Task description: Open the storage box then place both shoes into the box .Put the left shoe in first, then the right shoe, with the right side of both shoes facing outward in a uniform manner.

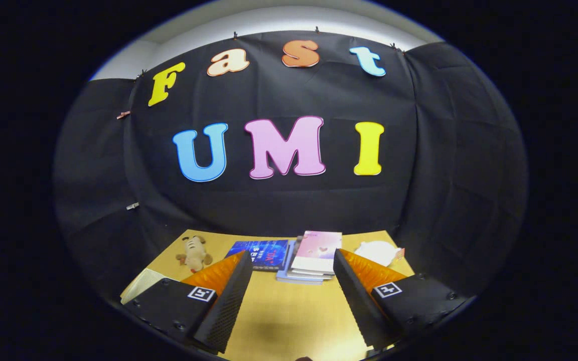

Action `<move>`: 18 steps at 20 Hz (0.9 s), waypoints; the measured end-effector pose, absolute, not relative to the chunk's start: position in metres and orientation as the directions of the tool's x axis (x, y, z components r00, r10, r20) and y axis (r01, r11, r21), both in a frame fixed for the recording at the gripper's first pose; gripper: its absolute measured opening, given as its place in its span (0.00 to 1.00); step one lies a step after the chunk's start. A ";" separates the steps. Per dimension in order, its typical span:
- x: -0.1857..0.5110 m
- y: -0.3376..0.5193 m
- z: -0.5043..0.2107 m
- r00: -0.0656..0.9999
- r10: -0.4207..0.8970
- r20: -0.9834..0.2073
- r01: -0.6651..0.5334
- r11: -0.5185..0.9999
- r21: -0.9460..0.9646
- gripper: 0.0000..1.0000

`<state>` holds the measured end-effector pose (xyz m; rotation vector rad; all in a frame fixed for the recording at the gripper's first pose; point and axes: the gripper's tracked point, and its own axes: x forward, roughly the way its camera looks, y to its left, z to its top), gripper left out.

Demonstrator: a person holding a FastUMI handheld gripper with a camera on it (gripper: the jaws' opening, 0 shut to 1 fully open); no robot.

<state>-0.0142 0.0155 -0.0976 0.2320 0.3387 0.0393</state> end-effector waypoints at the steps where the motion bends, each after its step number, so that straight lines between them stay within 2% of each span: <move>1: -0.018 0.003 -0.097 0.945 0.075 -0.318 -0.001 0.974 0.227 0.98; 13: -0.040 -0.071 -0.090 0.971 0.109 -0.214 -0.051 0.965 0.259 0.98; 18: -0.043 -0.072 -0.101 0.964 0.126 -0.235 -0.066 0.967 0.247 0.98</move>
